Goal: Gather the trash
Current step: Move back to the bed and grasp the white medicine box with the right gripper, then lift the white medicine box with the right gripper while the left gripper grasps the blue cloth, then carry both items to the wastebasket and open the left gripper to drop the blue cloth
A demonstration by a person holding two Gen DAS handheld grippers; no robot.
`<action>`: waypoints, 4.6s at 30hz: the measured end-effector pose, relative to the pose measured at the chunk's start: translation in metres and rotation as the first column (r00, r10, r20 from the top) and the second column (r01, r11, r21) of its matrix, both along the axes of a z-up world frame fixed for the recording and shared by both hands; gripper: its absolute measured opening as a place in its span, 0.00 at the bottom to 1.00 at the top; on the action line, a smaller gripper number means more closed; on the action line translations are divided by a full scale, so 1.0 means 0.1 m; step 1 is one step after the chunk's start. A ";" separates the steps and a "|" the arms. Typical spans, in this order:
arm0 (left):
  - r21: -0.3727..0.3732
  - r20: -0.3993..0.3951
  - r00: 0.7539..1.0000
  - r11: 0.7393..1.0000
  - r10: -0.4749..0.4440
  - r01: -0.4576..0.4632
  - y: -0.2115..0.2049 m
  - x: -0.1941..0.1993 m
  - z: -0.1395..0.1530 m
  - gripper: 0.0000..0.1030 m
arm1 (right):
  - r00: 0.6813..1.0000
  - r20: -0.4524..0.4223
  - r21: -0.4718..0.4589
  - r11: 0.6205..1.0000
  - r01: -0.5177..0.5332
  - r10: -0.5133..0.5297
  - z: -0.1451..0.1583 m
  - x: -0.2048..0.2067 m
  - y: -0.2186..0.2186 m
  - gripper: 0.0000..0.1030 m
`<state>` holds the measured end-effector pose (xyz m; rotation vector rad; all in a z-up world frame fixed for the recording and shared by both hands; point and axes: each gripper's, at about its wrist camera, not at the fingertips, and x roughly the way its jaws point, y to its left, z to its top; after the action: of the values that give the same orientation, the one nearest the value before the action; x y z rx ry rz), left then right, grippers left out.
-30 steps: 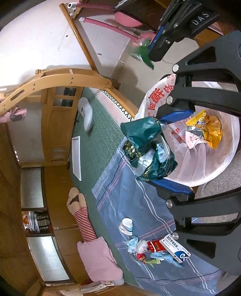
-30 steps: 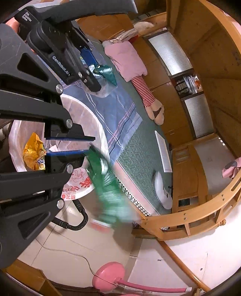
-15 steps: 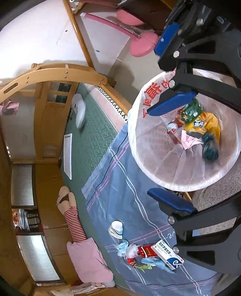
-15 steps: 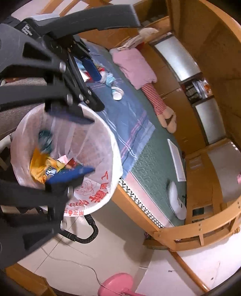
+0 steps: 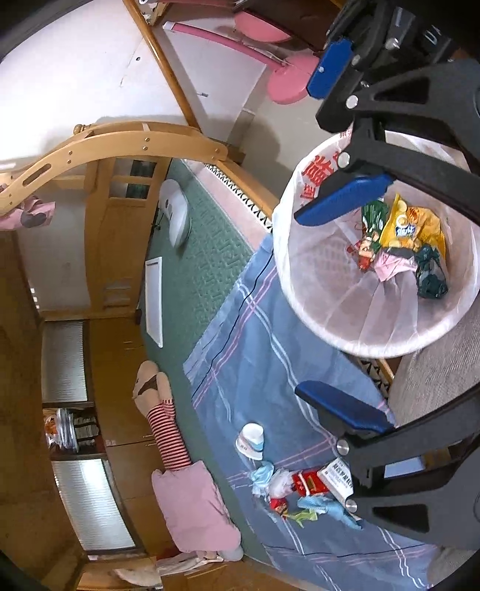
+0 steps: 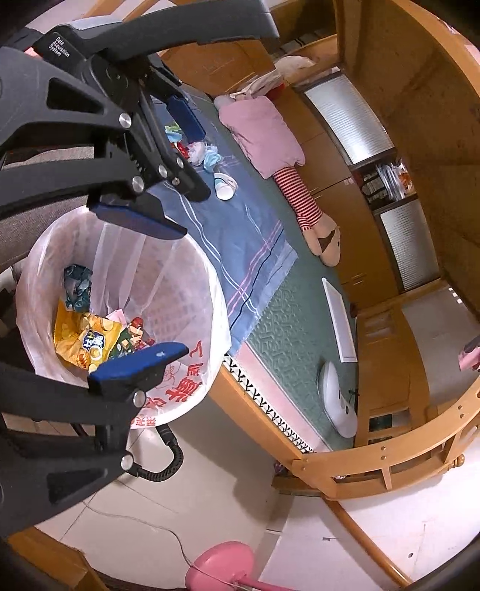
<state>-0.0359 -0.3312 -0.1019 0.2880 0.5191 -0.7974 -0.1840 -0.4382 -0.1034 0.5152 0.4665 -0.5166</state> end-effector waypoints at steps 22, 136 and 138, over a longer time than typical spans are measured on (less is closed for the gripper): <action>-0.030 0.019 0.853 0.853 0.521 -0.520 2.12 1.89 0.02 0.89 | 0.942 -0.111 0.055 0.948 -0.313 0.318 -0.26 2.60 0.19 0.76; -0.087 -0.121 0.976 0.978 0.180 -0.191 1.38 1.75 0.08 0.41 | 0.987 -0.096 0.232 0.968 -0.100 0.125 -0.07 1.76 0.23 0.28; -0.094 -0.124 0.987 0.989 0.105 -0.117 1.13 1.51 0.11 0.41 | 0.993 -0.102 0.183 0.982 -0.042 0.061 0.05 1.41 0.17 0.28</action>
<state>0.1149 -0.2181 -0.0909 0.1172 0.5990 -0.7322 -0.0434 -0.4212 -0.0980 0.6493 0.6318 -0.4560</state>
